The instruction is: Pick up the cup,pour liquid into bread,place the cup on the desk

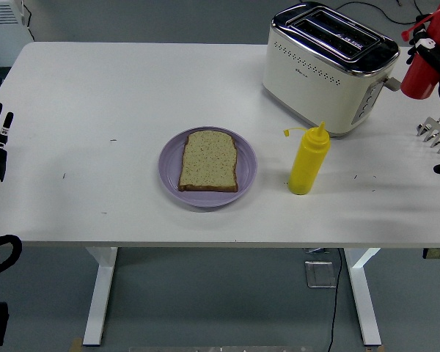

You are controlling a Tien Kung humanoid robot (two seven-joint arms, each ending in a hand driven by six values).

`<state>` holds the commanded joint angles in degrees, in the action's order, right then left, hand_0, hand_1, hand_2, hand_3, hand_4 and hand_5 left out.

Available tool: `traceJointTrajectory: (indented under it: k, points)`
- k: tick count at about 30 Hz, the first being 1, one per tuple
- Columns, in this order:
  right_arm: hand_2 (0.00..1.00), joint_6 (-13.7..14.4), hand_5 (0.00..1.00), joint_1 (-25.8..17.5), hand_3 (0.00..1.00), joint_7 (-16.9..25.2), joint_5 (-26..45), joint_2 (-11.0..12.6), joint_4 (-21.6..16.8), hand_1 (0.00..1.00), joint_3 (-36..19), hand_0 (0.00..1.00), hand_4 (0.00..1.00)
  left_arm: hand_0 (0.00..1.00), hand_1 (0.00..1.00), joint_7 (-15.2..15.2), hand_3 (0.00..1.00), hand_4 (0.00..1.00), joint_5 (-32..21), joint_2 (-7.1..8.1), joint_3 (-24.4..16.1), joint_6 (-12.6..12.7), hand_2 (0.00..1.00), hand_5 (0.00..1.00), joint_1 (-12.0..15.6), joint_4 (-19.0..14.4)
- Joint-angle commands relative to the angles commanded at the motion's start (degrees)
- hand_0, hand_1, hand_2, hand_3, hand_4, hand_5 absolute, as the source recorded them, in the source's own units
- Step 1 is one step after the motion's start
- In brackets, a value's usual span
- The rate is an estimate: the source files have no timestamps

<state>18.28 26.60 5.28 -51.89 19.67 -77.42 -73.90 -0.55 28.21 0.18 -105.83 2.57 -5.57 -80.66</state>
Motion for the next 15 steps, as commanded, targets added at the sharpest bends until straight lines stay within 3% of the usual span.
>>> traceJointTrajectory:
  k: [9, 15]
  points:
    - [0.246, -1.2, 0.285, -3.3, 0.344, 2.1, 0.3, -0.8, -0.6, 0.105, -2.6, 0.110, 0.314, 0.794, 0.754, 0.0, 0.713, 0.507, 0.0, -0.02, 0.3, 0.0, 0.759, 0.990, 0.0, 0.1]
    - [0.248, 0.4, 0.291, -6.1, 0.345, 10.0, -2.9, -0.9, 2.8, 0.103, -1.4, 0.118, 0.313, 0.794, 0.754, 0.0, 0.712, 0.508, 0.0, -0.03, 0.4, 0.0, 0.759, 0.992, 0.1, 0.1]
